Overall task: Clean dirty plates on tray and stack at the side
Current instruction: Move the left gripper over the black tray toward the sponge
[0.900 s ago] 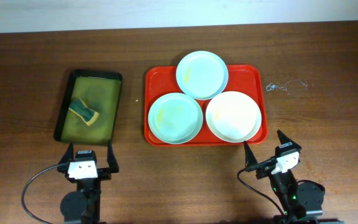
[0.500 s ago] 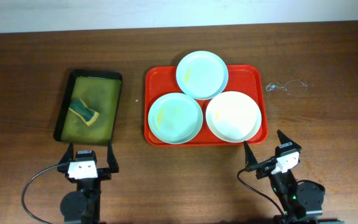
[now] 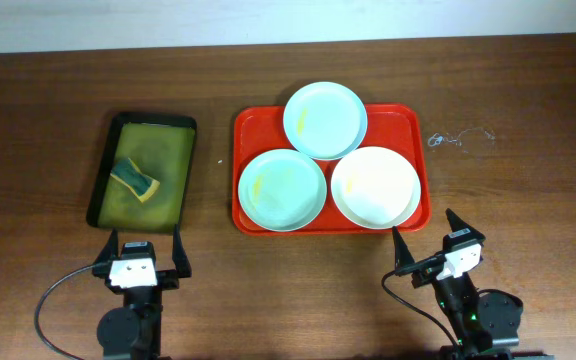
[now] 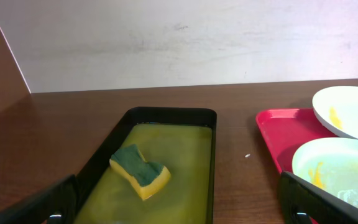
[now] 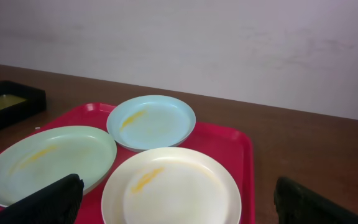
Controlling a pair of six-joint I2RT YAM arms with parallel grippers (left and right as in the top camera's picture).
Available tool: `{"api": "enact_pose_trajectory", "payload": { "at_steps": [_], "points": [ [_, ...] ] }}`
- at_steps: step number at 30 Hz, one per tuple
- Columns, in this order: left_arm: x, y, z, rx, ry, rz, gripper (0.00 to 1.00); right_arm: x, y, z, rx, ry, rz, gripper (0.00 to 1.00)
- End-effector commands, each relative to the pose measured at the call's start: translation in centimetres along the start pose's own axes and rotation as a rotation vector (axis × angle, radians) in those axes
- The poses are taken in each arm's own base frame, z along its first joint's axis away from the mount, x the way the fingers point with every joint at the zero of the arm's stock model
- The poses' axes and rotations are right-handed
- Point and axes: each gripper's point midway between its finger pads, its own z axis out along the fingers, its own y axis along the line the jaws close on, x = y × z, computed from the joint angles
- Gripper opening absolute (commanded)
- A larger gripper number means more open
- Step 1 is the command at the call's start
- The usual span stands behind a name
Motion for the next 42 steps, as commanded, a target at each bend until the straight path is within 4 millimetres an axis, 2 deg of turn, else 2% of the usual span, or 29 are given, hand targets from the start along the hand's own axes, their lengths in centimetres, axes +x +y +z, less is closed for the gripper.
{"api": "enact_pose_trajectory", "payload": {
  "at_steps": [1, 13, 14, 15, 16, 17, 18, 19, 20, 21, 24, 25, 27, 28, 29, 30, 31, 32, 33, 34, 35, 37, 38, 39, 40, 41, 42],
  "points": [
    [0.2, -0.1, 0.0, 0.005, 0.001, 0.013, 0.99, 0.4, -0.2, 0.0, 0.009, 0.006, 0.007, 0.98],
    [0.0, -0.1, 0.0, 0.005, -0.006, 0.013, 0.99, 0.4, -0.2, 0.0, 0.009, 0.006, 0.007, 0.98],
    [-0.4, -0.5, 0.0, 0.028, -0.023, -0.007, 0.99, 0.4, -0.2, 0.0, 0.010, 0.006, 0.007, 0.98],
    [-0.7, -4.8, -0.7, 0.284, -0.021, -0.121, 0.99, 0.4, -0.2, 0.0, 0.009, 0.006, 0.007, 0.98],
    [-1.6, -8.3, -2.2, 0.511, -0.041, -0.150, 0.99, 0.4, -0.2, 0.0, 0.009, 0.006, 0.007, 0.98],
    [-2.9, -10.1, -3.5, 0.637, -0.093, -0.129, 0.99, 0.4, -0.2, 0.0, 0.009, 0.006, 0.006, 0.98],
    [-4.6, -10.9, -4.5, 0.708, -0.174, -0.097, 0.99, 0.4, -0.2, 0.0, 0.009, 0.006, 0.006, 0.98],
    [-7.8, -11.8, -6.5, 0.795, -0.339, -0.021, 0.99, 0.4, -0.2, 0.0, 0.009, 0.006, 0.007, 0.98],
    [-10.1, -11.8, -7.8, 0.809, -0.455, 0.013, 0.99, 0.4, -0.2, 0.0, 0.009, 0.006, 0.006, 0.98],
    [-11.6, -11.4, -8.3, 0.783, -0.517, 0.027, 0.99, 0.4, -0.2, 0.0, 0.010, 0.006, 0.006, 0.98],
    [-14.4, -9.4, -7.3, 0.648, -0.507, -0.009, 0.99, 0.4, -0.2, 0.0, 0.009, 0.006, 0.007, 0.98],
    [-15.4, -8.6, -6.3, 0.580, -0.450, 0.012, 0.99, 0.4, -0.2, 0.0, 0.009, 0.006, 0.006, 0.98],
    [-16.4, -6.9, -3.2, 0.466, -0.214, 0.034, 0.99, 0.4, -0.2, 0.0, 0.009, 0.006, 0.007, 0.98],
    [-16.8, -7.4, -2.1, 0.501, -0.106, 0.056, 0.99, 0.4, -0.2, 0.0, 0.009, 0.006, 0.006, 0.98],
    [-17.6, -9.8, -2.3, 0.674, -0.026, 0.038, 0.99, 0.4, -0.2, 0.0, 0.010, 0.006, 0.006, 0.98],
    [-18.2, -11.2, -2.2, 0.792, 0.029, 0.011, 0.99, 0.4, -0.2, 0.0, 0.009, 0.006, 0.007, 0.98],
    [-18.4, -11.2, -0.8, 0.789, 0.065, -0.001, 0.99, 0.4, -0.2, 0.0, 0.009, 0.006, 0.006, 0.98],
    [-17.9, -9.7, 2.5, 0.670, 0.157, -0.033, 0.99, 0.4, -0.2, 0.0, 0.010, 0.006, 0.006, 0.98],
    [-15.4, -6.2, 5.4, 0.416, 0.345, -0.127, 0.99, 0.4, -0.2, 0.0, 0.009, 0.006, 0.007, 0.98],
    [-12.9, -3.3, 6.6, 0.222, 0.495, -0.136, 0.99, 0.4, -0.2, 0.0, 0.009, 0.006, 0.006, 0.98],
    [-10.9, -1.8, 7.1, 0.124, 0.615, -0.112, 0.99, 0.4, -0.2, 0.0, 0.009, 0.006, 0.007, 0.98],
    [-7.1, -3.6, 7.9, 0.211, 0.786, -0.150, 0.99, 0.4, -0.2, 0.0, 0.009, 0.006, 0.007, 0.98],
    [-6.4, -3.5, 8.3, 0.203, 0.811, -0.153, 0.99, 0.4, -0.2, 0.0, 0.009, 0.006, 0.006, 0.98],
    [-5.2, -1.5, 8.9, 0.051, 0.849, -0.243, 0.99, 0.4, -0.2, 0.0, 0.010, 0.006, 0.007, 0.98],
    [-3.6, 1.7, 9.1, -0.189, 0.897, -0.396, 0.99, 0.4, -0.2, 0.0, 0.009, 0.006, 0.006, 0.98],
    [-1.8, 3.9, 9.1, -0.342, 0.934, -0.519, 0.99, 0.4, -0.2, 0.0, 0.009, 0.006, 0.007, 0.98],
    [-0.9, 3.9, 9.4, -0.340, 0.962, -0.551, 0.99, 0.4, -0.2, 0.0, 0.009, 0.006, 0.007, 0.98]
  ]
}}
